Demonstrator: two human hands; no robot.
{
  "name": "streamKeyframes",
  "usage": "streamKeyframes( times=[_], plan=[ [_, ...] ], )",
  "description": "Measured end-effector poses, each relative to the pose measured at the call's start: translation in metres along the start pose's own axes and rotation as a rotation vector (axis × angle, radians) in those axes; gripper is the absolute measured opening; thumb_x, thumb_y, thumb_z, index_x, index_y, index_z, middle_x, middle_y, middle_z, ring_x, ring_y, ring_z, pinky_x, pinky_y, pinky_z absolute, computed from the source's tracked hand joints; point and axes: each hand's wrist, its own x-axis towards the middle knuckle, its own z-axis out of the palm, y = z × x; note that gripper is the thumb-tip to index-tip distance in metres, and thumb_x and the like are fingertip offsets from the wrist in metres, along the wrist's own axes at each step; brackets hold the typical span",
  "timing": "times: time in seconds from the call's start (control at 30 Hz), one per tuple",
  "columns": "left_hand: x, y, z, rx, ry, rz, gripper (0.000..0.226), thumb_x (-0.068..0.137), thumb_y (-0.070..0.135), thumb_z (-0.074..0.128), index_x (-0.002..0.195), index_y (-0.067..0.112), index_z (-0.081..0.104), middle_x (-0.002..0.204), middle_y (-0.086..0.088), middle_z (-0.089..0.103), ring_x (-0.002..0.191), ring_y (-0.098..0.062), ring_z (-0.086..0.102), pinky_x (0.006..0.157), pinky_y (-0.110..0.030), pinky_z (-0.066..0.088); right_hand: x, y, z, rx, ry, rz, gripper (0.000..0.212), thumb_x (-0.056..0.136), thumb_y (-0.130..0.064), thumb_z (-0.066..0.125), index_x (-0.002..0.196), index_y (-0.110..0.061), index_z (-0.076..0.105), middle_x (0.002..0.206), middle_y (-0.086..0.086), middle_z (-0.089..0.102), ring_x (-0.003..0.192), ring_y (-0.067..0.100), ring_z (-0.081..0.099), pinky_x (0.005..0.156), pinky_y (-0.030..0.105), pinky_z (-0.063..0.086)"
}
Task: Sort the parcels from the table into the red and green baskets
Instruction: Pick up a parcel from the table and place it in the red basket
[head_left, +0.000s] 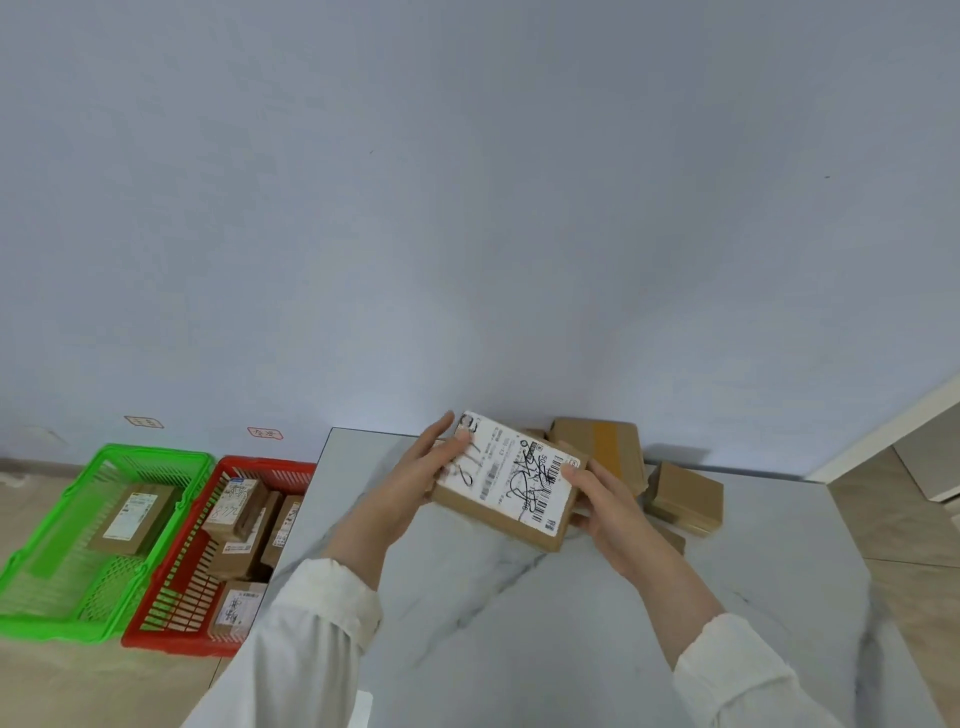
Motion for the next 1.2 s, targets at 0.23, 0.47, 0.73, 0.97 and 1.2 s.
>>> streamKeyframes(
  times=[0.23,0.47,0.73,0.97,1.2],
  plan=[
    [-0.003,0.000,0.006,0.034,-0.012,-0.020,0.024,0.091,0.037,0.055,0.104,0.017,0.062,0.090,-0.002,0.064,0.079,-0.016,0.060,0.070,-0.025,0.048,0.004,-0.007,0.003,-0.082,-0.023,0.008,0.063,0.092,-0.031,0.055,0.147,-0.028,0.026,0.119,-0.005,0.065,0.109,0.015,0.058,0.097,0.035,0.043],
    [-0.002,-0.015,0.025,-0.272,0.396,0.001,0.033,0.092,0.040,0.054,0.110,0.012,0.052,0.093,-0.004,0.066,0.079,-0.014,0.063,0.075,-0.031,0.051,-0.008,0.018,0.020,0.077,0.043,0.047,0.103,0.067,-0.054,0.061,0.150,-0.028,0.006,0.150,-0.002,0.034,0.136,0.018,0.036,0.106,0.046,0.037],
    [-0.021,-0.030,0.061,-0.392,0.402,-0.004,0.026,0.095,0.033,0.050,0.106,0.010,0.045,0.103,-0.007,0.064,0.092,-0.015,0.061,0.087,-0.037,0.051,0.001,0.034,0.044,0.056,0.048,0.022,0.075,0.086,-0.029,0.065,0.147,-0.034,0.023,0.135,-0.010,0.054,0.114,0.011,0.059,0.104,0.045,0.042],
    [-0.022,-0.029,0.046,-0.149,0.206,0.024,0.042,0.095,0.037,0.048,0.133,0.023,0.040,0.129,0.001,0.057,0.101,-0.004,0.057,0.089,-0.034,0.048,0.001,0.023,0.024,0.010,0.030,0.030,0.067,0.091,-0.026,0.058,0.149,-0.026,0.024,0.131,-0.005,0.059,0.113,0.010,0.059,0.095,0.032,0.047],
    [-0.017,-0.037,0.058,-0.104,0.146,0.109,0.053,0.100,0.037,0.033,0.149,0.035,0.013,0.144,0.009,0.043,0.128,-0.009,0.044,0.113,-0.035,0.031,-0.001,0.028,0.038,0.040,0.105,-0.038,0.062,0.094,-0.028,0.052,0.147,-0.033,0.021,0.143,-0.009,0.045,0.130,0.011,0.044,0.114,0.036,0.029]
  ],
)
